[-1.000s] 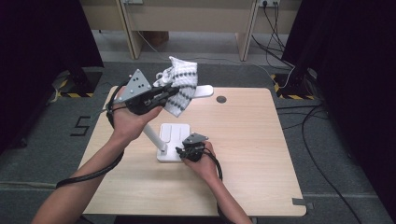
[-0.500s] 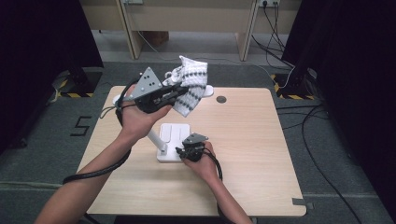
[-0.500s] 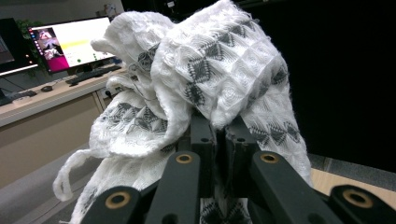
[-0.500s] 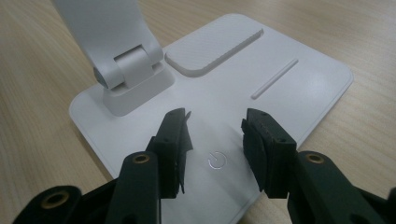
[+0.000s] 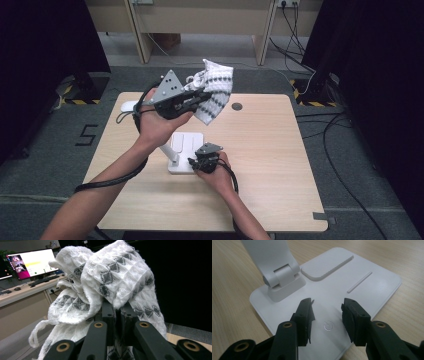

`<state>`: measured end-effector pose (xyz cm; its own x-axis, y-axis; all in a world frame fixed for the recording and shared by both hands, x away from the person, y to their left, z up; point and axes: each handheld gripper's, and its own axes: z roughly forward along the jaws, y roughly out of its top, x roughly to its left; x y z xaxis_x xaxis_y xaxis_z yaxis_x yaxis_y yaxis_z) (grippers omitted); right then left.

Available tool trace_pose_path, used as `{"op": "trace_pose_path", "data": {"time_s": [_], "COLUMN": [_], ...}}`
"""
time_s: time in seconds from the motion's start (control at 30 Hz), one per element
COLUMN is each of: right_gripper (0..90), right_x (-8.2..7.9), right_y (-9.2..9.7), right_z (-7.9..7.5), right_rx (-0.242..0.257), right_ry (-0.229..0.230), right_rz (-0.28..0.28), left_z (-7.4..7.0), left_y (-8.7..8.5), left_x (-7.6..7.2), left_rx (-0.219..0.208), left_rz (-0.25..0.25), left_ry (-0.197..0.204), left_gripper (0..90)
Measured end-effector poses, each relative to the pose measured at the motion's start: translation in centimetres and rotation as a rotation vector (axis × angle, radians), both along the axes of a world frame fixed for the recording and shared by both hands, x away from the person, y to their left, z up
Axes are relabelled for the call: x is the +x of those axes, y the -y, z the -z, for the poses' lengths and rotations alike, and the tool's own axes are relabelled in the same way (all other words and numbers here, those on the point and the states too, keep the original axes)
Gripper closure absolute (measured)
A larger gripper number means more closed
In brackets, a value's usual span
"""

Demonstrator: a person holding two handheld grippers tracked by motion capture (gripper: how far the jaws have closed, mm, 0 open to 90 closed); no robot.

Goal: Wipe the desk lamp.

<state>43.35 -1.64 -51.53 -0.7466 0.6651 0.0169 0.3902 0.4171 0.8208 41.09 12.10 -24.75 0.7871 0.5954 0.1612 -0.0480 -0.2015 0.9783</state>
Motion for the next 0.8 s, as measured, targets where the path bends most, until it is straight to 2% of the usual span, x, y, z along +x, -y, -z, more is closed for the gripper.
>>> {"op": "trace_pose_path", "data": {"time_s": [0.3, 0.8], "right_gripper": [59.6, 59.6], "right_x": [0.0, -0.1], "right_y": [0.0, 0.0], "right_z": [0.0, 0.0], "right_rx": [0.002, 0.002], "right_ry": [-0.003, -0.005], "right_rz": [0.001, -0.003], "left_z": [-0.2, -0.3], "left_y": [1.3, 2.5], "left_x": [0.0, -0.3], "left_rx": [0.004, 0.0], "left_rz": [0.025, 0.057], "left_ry": [0.002, -0.004], "left_gripper": [84.1, 84.2]}}
